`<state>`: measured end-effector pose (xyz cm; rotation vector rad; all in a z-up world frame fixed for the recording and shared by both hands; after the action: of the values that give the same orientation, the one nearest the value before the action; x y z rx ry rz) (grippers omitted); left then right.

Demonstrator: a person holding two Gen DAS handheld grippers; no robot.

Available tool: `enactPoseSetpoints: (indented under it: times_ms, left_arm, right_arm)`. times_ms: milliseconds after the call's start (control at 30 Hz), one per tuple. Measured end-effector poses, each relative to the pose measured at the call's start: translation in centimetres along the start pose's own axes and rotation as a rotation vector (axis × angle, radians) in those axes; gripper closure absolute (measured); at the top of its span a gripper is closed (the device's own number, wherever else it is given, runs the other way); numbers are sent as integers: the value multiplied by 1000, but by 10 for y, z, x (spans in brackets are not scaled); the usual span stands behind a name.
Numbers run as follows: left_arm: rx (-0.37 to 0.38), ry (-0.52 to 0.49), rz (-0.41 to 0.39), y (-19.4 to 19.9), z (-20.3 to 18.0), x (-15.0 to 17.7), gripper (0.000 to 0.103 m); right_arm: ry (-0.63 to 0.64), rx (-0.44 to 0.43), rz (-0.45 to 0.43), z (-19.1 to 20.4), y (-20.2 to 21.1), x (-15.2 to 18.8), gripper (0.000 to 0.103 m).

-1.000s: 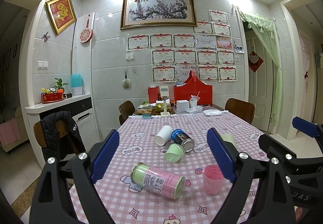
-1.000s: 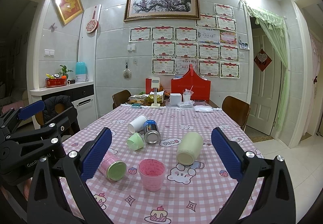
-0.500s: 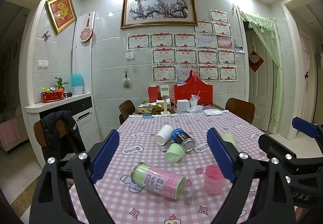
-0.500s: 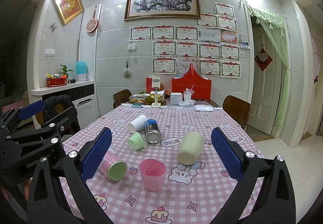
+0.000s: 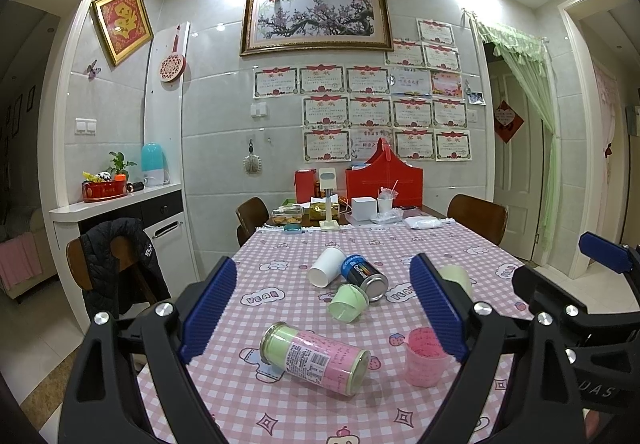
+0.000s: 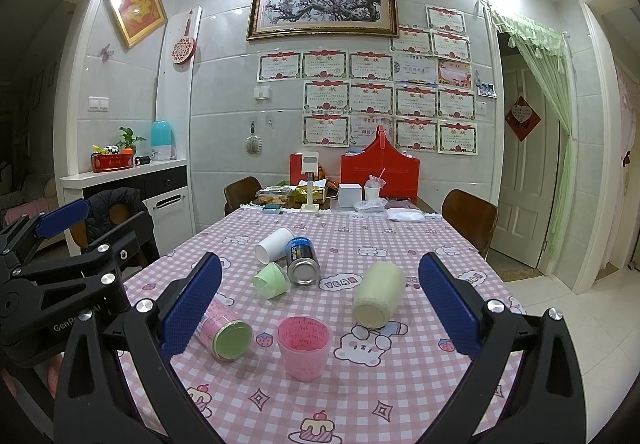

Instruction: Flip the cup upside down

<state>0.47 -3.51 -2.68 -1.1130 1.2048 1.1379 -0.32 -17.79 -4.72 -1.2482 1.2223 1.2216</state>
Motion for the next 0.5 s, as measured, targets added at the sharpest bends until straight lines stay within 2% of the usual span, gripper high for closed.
enactPoseSetpoints:
  times_ms: [500]
  left_arm:
    - [-5,1,27,-16,2,9,16]
  right_arm:
    - [-8,-1,25,-1,-15,9,8]
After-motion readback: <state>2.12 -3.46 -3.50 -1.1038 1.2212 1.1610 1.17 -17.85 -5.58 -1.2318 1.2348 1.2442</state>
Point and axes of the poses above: each gripper's, at about its wrist camera, not at the fingertips, and y roughly against the way its jaws point, z to its left, x to its underside, the point moved 6 cm from there along -y, roughly the way its jaws point, and after that the axes turned 10 degrees about -z, right-handed, at the moved point
